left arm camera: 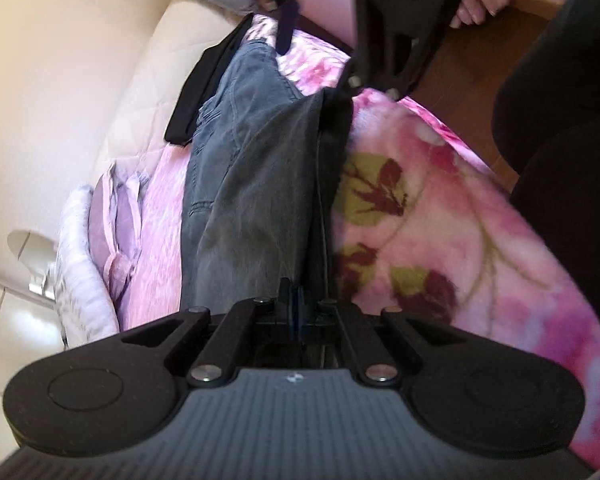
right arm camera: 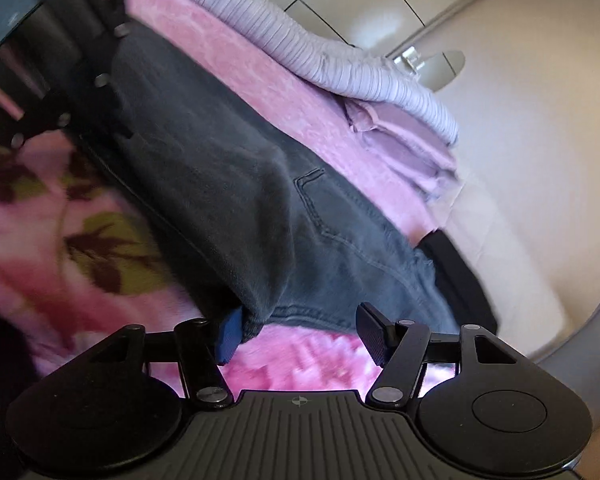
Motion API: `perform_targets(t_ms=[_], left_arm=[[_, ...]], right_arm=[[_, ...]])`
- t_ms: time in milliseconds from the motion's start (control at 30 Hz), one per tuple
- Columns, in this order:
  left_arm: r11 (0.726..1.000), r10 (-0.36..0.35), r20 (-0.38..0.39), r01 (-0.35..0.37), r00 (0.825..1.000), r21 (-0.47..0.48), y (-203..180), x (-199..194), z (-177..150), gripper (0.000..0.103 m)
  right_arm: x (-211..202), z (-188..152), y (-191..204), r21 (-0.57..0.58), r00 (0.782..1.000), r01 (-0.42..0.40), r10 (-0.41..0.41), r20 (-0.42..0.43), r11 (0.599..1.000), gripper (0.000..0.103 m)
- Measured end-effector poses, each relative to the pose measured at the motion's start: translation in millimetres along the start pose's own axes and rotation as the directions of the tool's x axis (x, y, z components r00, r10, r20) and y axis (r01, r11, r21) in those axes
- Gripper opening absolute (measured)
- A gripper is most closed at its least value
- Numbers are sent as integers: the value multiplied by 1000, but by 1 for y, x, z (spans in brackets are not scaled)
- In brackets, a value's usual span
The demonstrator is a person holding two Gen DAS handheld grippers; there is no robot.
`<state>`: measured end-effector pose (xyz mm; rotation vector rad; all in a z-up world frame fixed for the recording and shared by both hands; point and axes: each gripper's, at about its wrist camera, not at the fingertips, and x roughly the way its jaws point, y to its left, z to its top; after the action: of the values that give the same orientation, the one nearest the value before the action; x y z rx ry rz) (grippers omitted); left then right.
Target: Fold clothes
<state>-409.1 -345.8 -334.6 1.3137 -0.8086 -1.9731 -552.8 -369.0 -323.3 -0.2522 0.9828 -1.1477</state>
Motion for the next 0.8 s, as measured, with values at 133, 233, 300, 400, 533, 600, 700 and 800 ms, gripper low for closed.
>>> perform_targets(t_ms=[133,233,300,400,533,600,700,800], left_arm=[[998,12,-27,-14,1000,-60,6,-7,-3,5],[991,28,-54,-35,998,-130,11,-18,-12,5],[979,48,-83,-64,995,-192,15,-32,-24,5],[951,85,-170,-130,982,-280,17,-60,-53,6],[903,111,-332,-235,937,-360,10,-104,-108,6],[875,110,-420,-288,901,-388,6,-124,-139,7],[857,112,-527,-351,842,-379,-1,-152,-180,11],[840,108,-601,-396,792,-371,-4,-167,-214,15]], right_arm=[[-23,-5,-9,99,999,-39,39,8,994,64],[-40,-7,-13,138,997,-71,65,46,988,64],[-50,-6,-11,118,993,-87,77,91,989,64],[-57,-2,-8,102,983,-135,120,141,986,64],[-56,7,3,66,965,-198,182,187,978,64],[-55,13,12,38,953,-226,213,217,973,64],[-51,31,23,-12,935,-251,246,255,968,64],[-43,52,32,-51,913,-291,294,283,955,64]])
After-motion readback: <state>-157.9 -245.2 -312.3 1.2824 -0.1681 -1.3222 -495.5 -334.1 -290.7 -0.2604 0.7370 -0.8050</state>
